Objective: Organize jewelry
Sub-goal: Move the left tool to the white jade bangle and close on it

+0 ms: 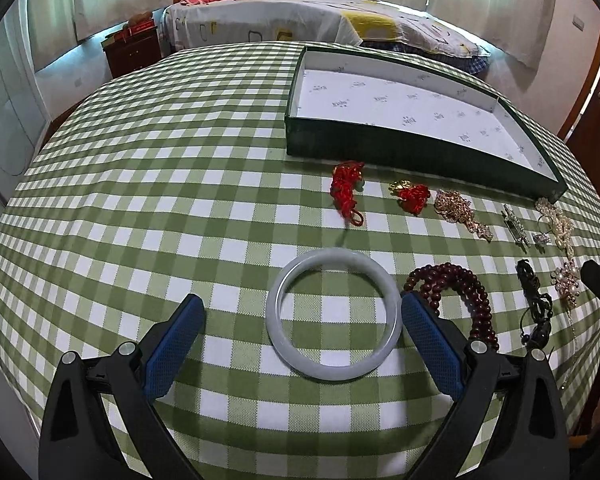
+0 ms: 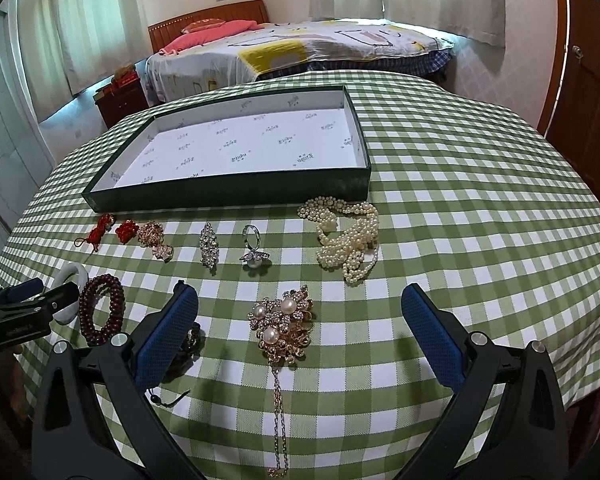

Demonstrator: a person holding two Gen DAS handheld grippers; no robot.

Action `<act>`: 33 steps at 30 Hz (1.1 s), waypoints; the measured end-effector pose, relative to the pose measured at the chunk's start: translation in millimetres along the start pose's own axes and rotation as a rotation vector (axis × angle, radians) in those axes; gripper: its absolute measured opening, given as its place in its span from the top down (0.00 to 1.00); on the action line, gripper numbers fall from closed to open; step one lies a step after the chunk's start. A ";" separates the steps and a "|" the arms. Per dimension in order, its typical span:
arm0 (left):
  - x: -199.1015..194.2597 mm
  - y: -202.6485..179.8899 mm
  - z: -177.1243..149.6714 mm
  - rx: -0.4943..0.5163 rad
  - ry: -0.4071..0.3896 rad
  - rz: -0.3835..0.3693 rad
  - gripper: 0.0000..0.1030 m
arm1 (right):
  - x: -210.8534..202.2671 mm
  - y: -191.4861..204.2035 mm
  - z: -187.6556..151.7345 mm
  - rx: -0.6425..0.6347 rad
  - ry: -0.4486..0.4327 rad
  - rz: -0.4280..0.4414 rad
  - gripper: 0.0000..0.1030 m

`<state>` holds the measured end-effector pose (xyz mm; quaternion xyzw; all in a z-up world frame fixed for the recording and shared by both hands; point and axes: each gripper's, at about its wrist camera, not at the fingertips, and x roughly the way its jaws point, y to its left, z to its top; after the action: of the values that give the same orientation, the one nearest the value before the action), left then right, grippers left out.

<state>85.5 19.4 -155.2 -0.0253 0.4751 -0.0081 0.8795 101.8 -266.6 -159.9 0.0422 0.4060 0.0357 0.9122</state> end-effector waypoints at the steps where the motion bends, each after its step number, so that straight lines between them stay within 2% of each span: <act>1: 2.0 -0.1 0.4 0.004 0.005 -0.004 0.07 | -0.1 -0.1 -0.1 0.000 0.000 0.000 0.04; 11: 12.7 -1.5 5.0 0.031 0.009 0.048 0.06 | 1.9 -2.0 -0.1 0.005 0.007 -0.003 0.04; 18: 12.8 0.1 6.1 0.035 0.008 0.040 0.08 | 5.4 -4.5 -2.5 0.005 0.022 -0.009 0.04; 20: 10.3 -0.8 5.6 0.042 -0.006 0.034 0.21 | 7.0 -4.8 -2.8 0.004 0.026 -0.011 0.04; 21: 7.4 -2.3 5.9 0.056 -0.023 0.031 0.33 | 7.8 -4.9 -3.1 0.004 0.029 -0.011 0.04; 26: 8.0 -1.8 6.3 0.061 -0.031 0.030 0.33 | 12.6 -3.6 -4.4 -0.004 0.042 -0.005 0.04; 28: 8.1 -1.8 6.5 0.061 -0.031 0.029 0.34 | 13.5 -1.5 -4.9 -0.020 0.043 -0.009 0.07; 30: 8.0 -1.8 6.5 0.061 -0.032 0.029 0.34 | 16.8 -0.2 -5.8 -0.030 0.055 -0.005 0.21; 33: 8.2 -2.3 6.7 0.060 -0.033 0.029 0.34 | 22.2 -1.2 -8.3 -0.020 0.080 0.008 0.31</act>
<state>95.6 17.0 -158.2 0.0079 0.4604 -0.0091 0.8876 110.5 -265.2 -181.9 0.0330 0.4414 0.0451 0.8956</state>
